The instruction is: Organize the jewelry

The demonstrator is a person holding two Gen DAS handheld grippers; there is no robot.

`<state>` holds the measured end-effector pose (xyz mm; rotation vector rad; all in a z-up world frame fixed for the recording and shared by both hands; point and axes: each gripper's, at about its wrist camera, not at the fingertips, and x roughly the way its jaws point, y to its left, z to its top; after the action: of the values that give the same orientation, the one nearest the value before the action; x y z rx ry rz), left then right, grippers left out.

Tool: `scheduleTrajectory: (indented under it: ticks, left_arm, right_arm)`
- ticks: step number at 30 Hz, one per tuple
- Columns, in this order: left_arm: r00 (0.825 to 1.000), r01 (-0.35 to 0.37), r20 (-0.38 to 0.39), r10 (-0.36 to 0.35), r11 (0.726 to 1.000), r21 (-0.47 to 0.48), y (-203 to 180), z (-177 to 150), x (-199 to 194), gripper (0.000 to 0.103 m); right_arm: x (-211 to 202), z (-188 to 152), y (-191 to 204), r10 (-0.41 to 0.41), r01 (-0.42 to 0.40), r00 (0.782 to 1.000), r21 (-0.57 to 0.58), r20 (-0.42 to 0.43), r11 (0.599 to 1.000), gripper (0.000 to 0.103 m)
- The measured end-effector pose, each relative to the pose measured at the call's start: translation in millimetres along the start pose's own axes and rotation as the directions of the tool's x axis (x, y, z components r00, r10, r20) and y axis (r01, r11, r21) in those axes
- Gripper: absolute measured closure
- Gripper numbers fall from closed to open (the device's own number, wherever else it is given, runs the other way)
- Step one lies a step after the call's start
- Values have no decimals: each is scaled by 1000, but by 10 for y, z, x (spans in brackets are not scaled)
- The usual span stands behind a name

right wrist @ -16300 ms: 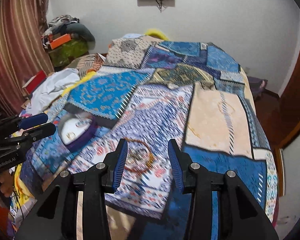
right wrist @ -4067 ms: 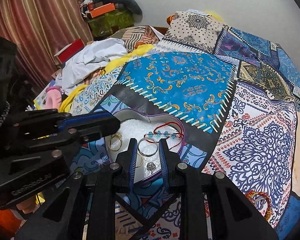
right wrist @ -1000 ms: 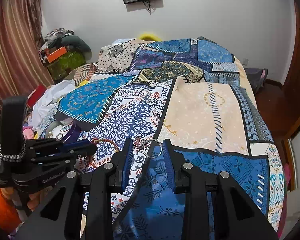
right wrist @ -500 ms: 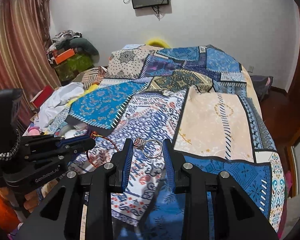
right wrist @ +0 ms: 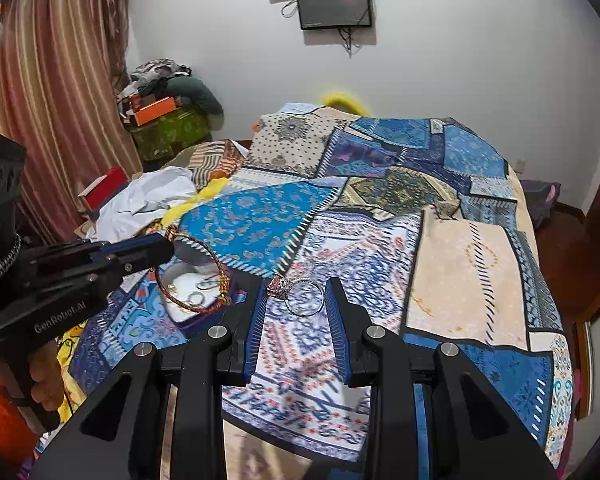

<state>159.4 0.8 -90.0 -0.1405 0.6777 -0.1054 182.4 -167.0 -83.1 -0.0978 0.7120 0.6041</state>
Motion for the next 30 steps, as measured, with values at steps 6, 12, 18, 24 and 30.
scheduleTrajectory:
  ticks: [6,12,18,24,30]
  left_arm:
    - [999,-28,32,29,999,-27,280,10,-184,97]
    - [997,-55,44,56,998,-41,496,-9,-272,97]
    - [998,-62,22,63,995,-72,715,-79,-172,97]
    - [999,-45,-35,41,995,-94,869,-204,110,97]
    - [993,-24,-120,10,993,-118,979,-371,454,97]
  right_arm:
    - [79,52,219,25,-25,1000,-28,2,999,76]
    - [234,97,428,63,-63,998,-43,-8,997,76]
    - [416,107,618,91,-94,995,-74,-40,993,76]
    - [652,104,710,105,-114,990,-93,-90,989,76]
    - [938,105,762,109,-127,981,-109,-159,986,75]
